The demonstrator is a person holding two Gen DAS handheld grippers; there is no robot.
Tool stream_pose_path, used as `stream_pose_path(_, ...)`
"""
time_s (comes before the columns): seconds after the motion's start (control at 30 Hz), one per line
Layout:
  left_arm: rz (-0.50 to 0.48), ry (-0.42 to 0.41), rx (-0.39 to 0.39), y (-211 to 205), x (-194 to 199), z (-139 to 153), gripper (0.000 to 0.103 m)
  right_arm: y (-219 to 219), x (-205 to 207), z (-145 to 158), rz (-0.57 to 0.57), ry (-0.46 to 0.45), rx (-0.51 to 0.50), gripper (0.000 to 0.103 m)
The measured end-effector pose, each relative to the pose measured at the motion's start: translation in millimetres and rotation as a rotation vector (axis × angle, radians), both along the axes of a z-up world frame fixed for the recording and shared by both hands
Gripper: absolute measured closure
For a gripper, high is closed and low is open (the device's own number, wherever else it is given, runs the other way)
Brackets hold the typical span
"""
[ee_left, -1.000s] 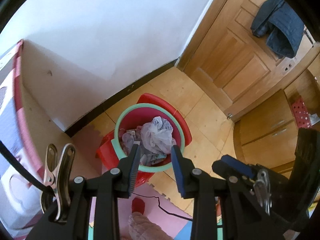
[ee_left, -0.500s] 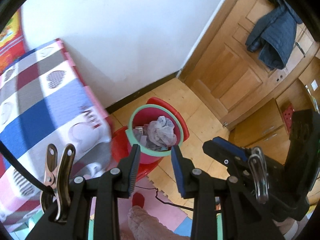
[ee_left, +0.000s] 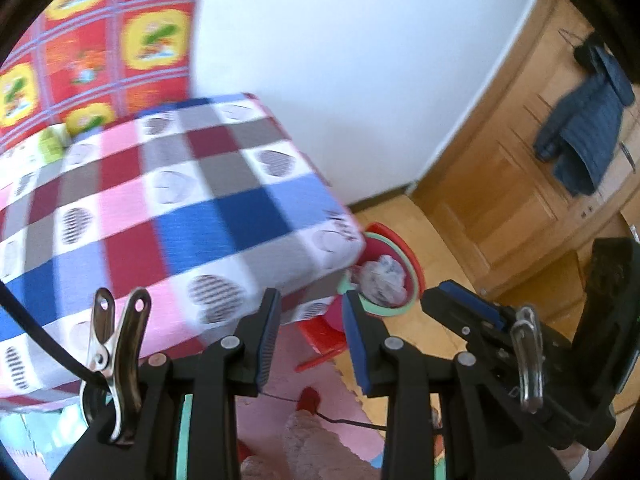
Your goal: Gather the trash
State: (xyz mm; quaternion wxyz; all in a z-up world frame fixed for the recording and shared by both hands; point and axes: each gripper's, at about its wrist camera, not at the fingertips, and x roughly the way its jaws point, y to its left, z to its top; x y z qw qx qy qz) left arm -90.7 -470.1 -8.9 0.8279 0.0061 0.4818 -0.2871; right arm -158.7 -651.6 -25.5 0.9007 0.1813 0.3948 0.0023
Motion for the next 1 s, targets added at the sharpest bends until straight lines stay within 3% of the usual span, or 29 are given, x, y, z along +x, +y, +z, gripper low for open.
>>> stream_pose_path(0.37, 0.229, -0.06, 0.033, 141.7, 3.5, 29.7, 0.071, 119.2, 34.1, 17.9, 0.19, -0.046, 0.002, 0.078)
stream_pose_path(0.8, 0.522, -0.126, 0.077, 275.8, 13.1, 59.5, 0.071, 242.3, 83.8, 41.1, 0.467, -0.083, 0.024, 0.078)
stream_pose_path(1.0, 0.613, -0.145, 0.102, 323.3, 21.6, 69.6, 0.071, 289.9, 106.9, 52.0, 0.563, -0.098, 0.035, 0.078)
